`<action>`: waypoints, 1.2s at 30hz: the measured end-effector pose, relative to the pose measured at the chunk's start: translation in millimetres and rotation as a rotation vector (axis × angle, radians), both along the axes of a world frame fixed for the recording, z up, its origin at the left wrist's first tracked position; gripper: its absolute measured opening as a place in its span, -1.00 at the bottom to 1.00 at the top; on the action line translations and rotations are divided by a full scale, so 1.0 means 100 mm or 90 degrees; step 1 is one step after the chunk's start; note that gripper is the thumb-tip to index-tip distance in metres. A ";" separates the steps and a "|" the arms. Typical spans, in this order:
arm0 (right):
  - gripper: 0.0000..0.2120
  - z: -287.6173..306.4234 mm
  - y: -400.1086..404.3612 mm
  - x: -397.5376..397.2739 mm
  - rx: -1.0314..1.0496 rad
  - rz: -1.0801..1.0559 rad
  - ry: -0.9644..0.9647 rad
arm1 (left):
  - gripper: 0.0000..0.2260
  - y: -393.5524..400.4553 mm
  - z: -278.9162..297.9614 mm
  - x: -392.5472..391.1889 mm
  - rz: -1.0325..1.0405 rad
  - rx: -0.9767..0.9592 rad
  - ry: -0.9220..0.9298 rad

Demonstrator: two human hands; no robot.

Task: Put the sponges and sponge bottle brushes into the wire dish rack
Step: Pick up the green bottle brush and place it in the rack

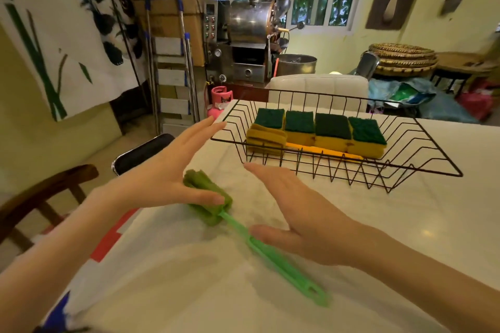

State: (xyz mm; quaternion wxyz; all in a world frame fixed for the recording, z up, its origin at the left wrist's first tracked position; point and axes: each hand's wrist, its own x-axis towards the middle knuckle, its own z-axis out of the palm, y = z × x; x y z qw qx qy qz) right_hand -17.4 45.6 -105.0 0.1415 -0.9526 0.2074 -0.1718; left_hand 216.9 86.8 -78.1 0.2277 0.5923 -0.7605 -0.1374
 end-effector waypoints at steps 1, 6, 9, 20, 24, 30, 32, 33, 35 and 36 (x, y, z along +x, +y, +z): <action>-0.26 -0.05 0.04 0.00 0.002 0.004 0.016 | -0.09 0.05 -0.05 0.03 0.009 0.010 0.001; -0.27 -0.28 0.19 -0.01 -0.008 -0.013 0.098 | -0.10 0.22 -0.27 0.13 0.020 0.082 -0.007; -0.36 -0.34 0.25 -0.02 -0.032 -0.021 0.117 | -0.12 0.24 -0.38 0.14 0.026 0.108 -0.018; -0.65 -0.31 0.31 -0.08 -0.043 -0.089 0.087 | -0.48 0.13 -0.37 0.15 0.017 0.007 -0.049; -0.67 -0.27 0.25 -0.13 0.004 -0.142 0.090 | -0.54 0.07 -0.30 0.11 0.005 0.032 -0.061; -0.67 -0.12 0.11 -0.24 0.063 -0.162 0.118 | -0.57 0.01 -0.10 -0.02 -0.018 0.023 -0.094; -0.66 -0.04 0.06 -0.29 0.049 -0.168 0.098 | -0.56 0.00 0.00 -0.07 -0.034 -0.003 -0.113; -0.66 0.00 0.04 -0.31 0.041 -0.170 0.086 | -0.56 -0.01 0.06 -0.09 -0.041 -0.021 -0.118; -0.67 0.12 -0.01 -0.37 0.027 -0.179 0.064 | -0.54 -0.04 0.18 -0.13 -0.049 -0.059 -0.119; -0.67 0.18 -0.03 -0.39 0.018 -0.186 0.054 | -0.54 -0.07 0.24 -0.14 -0.052 -0.077 -0.118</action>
